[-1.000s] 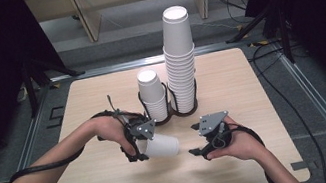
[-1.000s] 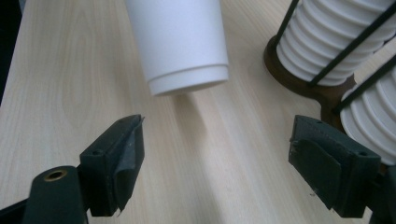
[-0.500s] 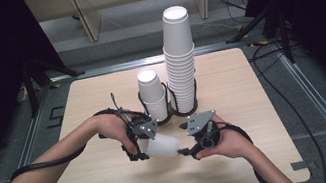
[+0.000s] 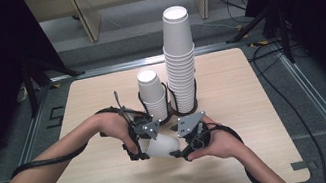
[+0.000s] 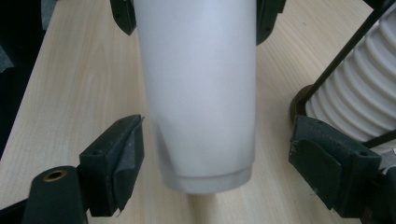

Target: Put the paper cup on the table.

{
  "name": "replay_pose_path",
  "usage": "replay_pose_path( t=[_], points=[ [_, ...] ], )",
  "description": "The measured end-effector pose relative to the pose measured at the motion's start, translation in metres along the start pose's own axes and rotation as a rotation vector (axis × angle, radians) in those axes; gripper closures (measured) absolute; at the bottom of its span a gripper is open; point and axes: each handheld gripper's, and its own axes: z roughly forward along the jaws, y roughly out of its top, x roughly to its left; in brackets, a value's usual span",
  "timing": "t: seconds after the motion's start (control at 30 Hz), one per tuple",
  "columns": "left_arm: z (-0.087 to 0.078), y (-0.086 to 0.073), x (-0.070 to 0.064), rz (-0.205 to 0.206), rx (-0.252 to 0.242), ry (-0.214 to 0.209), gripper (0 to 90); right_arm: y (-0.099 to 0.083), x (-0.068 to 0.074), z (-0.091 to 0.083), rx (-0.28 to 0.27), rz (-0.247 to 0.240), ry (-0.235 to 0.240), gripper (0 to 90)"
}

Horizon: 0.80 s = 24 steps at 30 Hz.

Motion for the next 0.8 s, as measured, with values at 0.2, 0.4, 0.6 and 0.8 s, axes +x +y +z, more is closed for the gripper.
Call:
replay_pose_path(
  t=[0.2, 0.4, 0.6, 0.8],
  points=[
    [0.0, 0.001, -0.001, -0.017, 0.001, -0.008, 16.5, 0.003, 0.0, 0.004, 0.001, -0.008, 0.005, 18.9],
    [0.0, 0.002, -0.001, -0.008, 0.012, -0.01, 16.5, 0.004, 0.0, 0.007, 0.002, -0.022, 0.007, 18.9],
    [-0.001, 0.004, -0.001, -0.001, 0.018, -0.011, 16.5, 0.005, 0.001, 0.01, 0.001, -0.013, 0.022, 18.8],
    [-0.001, 0.006, -0.001, 0.001, 0.02, -0.013, 16.5, 0.007, 0.003, 0.015, 0.002, -0.018, 0.038, 19.1]
  ],
)
